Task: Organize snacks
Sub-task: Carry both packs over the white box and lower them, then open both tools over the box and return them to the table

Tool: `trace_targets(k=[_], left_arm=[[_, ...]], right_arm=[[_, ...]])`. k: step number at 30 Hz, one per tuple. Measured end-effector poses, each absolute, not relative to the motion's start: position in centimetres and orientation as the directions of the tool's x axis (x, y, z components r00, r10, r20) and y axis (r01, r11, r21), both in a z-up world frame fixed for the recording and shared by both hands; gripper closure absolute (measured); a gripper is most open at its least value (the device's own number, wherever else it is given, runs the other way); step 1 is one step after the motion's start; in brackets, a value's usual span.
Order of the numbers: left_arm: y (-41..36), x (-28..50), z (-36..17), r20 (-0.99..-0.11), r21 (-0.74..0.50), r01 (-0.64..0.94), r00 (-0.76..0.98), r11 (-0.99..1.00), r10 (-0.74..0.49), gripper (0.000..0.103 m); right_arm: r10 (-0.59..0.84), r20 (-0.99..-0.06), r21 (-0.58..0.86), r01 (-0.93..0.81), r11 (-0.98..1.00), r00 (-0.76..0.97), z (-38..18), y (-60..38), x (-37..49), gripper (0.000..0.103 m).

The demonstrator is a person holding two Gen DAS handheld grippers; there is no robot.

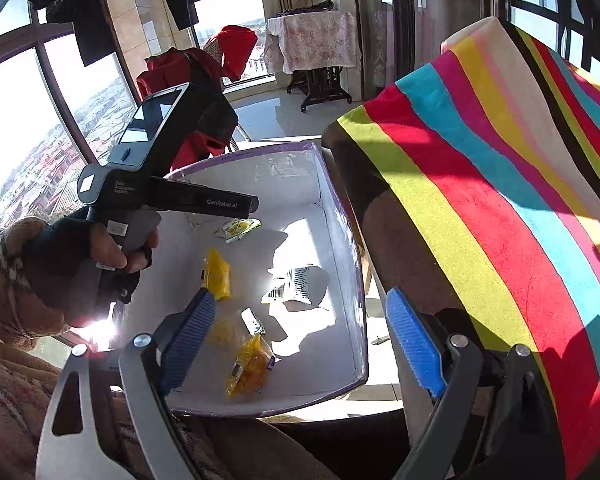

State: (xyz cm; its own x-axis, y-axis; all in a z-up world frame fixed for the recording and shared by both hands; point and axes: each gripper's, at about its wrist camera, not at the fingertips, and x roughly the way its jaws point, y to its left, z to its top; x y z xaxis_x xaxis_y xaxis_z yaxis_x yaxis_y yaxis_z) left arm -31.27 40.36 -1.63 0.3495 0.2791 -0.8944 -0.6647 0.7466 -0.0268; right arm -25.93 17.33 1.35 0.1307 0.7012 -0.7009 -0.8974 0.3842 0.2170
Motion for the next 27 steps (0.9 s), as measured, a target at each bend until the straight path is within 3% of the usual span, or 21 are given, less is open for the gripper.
trace_targets(k=[5,8,16,22,27], left_arm=[[34.7,-26.5,3.0,-0.812,-0.098,-0.507,0.538,0.856,0.226,0.007],[29.6,-21.9,5.8,-0.768,-0.122,-0.342,0.627,0.932,0.13,0.001],[15.2,-8.7,6.6,-0.713,-0.212,0.016,0.681,0.977,-0.166,0.001],[9.9,-2.3,4.8,-0.675,-0.243,0.039,0.711,0.969,-0.198,0.001],[10.8,-0.8,2.7,-0.678,-0.276,0.008,0.707,0.961,-0.2,0.001]], right_arm=[[0.677,-0.671,0.323,-0.702,0.634,0.302,0.8,11.3,-19.2,0.018],[0.604,-0.662,0.334,-0.547,0.768,0.444,0.7,6.2,-16.1,0.018],[0.4,-0.681,0.346,-0.211,0.914,0.613,-1.7,-5.5,-11.1,0.018],[0.284,-0.704,0.306,-0.082,0.949,0.651,-3.0,-10.2,-8.4,0.018],[0.223,-0.731,0.252,-0.05,0.967,0.645,-3.4,-10.3,-4.3,0.018]])
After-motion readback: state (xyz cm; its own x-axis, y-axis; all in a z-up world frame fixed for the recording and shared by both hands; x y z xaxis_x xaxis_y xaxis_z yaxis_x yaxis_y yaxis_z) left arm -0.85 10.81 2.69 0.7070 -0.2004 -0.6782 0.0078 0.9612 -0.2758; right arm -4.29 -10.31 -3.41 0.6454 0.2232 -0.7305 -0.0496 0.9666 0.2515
